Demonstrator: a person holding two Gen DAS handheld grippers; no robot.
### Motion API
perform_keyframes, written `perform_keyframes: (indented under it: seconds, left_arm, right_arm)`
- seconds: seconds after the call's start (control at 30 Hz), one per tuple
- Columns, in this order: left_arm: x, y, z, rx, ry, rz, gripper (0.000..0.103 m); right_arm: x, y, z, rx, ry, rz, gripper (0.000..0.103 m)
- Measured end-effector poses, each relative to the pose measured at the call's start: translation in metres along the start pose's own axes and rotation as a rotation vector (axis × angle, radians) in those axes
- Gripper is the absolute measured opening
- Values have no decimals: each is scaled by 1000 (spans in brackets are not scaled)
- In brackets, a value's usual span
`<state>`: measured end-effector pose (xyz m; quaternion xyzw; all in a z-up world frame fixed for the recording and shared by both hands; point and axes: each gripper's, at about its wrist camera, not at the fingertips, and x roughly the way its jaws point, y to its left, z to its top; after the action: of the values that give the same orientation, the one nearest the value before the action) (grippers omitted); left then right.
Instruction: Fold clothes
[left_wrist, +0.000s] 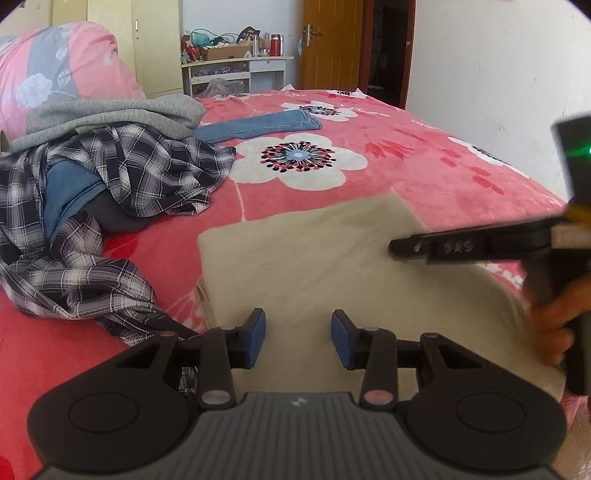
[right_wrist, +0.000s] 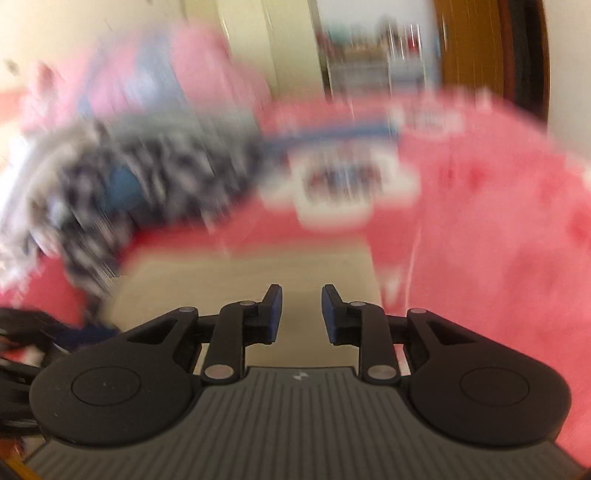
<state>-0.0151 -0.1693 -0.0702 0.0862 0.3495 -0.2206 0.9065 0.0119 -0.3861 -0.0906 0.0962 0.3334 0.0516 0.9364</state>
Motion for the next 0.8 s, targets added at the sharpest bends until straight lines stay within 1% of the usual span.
perform_keyframes:
  seconds: [0.07, 0.17, 0.3, 0.4, 0.57, 0.7, 0.8]
  left_arm:
    - [0, 0, -1, 0, -1, -1, 41]
    - [0, -1, -2, 1, -4, 3, 41]
    - [0, -1, -2, 1, -4, 8, 41]
    - [0, -2, -2, 8, -4, 12, 41]
    - [1, -4, -2, 23, -3, 21, 41]
    - [1, -5, -2, 19, -1, 26, 41]
    - [1, -7, -2, 20, 0, 33, 41]
  right_arm:
    - [3, -9, 0, 64, 12, 33, 22]
    - [-3, -13, 14, 130, 0, 55, 23]
    - [7, -4, 30, 85, -26, 45, 24]
    - [24, 0, 34, 56, -12, 36, 23]
    - [40, -2, 30, 74, 22, 14, 23]
    - [13, 5, 32, 29, -27, 23, 24]
    - [4, 6, 27, 7, -24, 20, 24]
